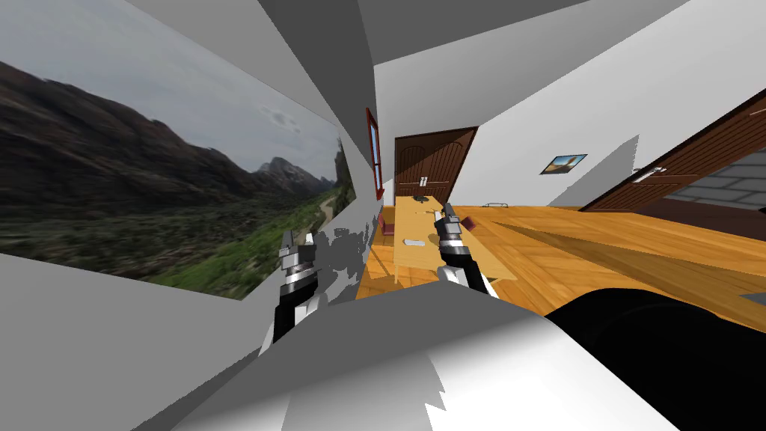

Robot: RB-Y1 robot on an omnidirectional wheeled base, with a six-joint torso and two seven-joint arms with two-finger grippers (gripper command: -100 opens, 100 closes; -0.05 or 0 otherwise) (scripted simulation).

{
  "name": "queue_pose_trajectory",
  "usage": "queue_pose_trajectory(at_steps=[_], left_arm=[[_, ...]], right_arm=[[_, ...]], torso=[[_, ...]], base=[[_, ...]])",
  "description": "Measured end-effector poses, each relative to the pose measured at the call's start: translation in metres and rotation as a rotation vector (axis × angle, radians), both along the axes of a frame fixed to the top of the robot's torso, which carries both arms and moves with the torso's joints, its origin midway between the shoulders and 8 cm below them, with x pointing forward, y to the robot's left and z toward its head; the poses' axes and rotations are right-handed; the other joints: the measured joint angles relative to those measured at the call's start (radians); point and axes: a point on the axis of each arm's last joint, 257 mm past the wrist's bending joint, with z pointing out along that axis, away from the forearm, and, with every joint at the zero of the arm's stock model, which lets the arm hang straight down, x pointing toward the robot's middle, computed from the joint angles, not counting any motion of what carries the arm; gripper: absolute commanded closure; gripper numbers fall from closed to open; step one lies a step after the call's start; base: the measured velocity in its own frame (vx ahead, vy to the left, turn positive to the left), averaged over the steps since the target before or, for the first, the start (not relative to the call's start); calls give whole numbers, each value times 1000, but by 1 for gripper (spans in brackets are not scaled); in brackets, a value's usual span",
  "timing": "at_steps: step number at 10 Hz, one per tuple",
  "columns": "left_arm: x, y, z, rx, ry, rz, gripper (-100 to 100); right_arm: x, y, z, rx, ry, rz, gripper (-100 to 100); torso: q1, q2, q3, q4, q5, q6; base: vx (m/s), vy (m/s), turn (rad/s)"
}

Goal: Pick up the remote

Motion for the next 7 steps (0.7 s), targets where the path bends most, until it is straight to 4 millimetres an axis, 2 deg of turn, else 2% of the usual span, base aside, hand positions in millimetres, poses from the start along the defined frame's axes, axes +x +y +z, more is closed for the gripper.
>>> queue_pose_trajectory(at_steps=[4, 7], left_arm=[[0, 0, 0, 0, 0, 0, 0], [0, 0, 0, 0, 0, 0, 0]], right_arm=[[10, 13, -28, -89, 74, 38, -100], [16, 24, -68, -179, 166, 75, -100]], torso=[[-3, 4, 2, 1, -1, 0], [-4, 5, 3, 1, -1, 0]], base=[[-56, -38, 87], [-78, -47, 127]])
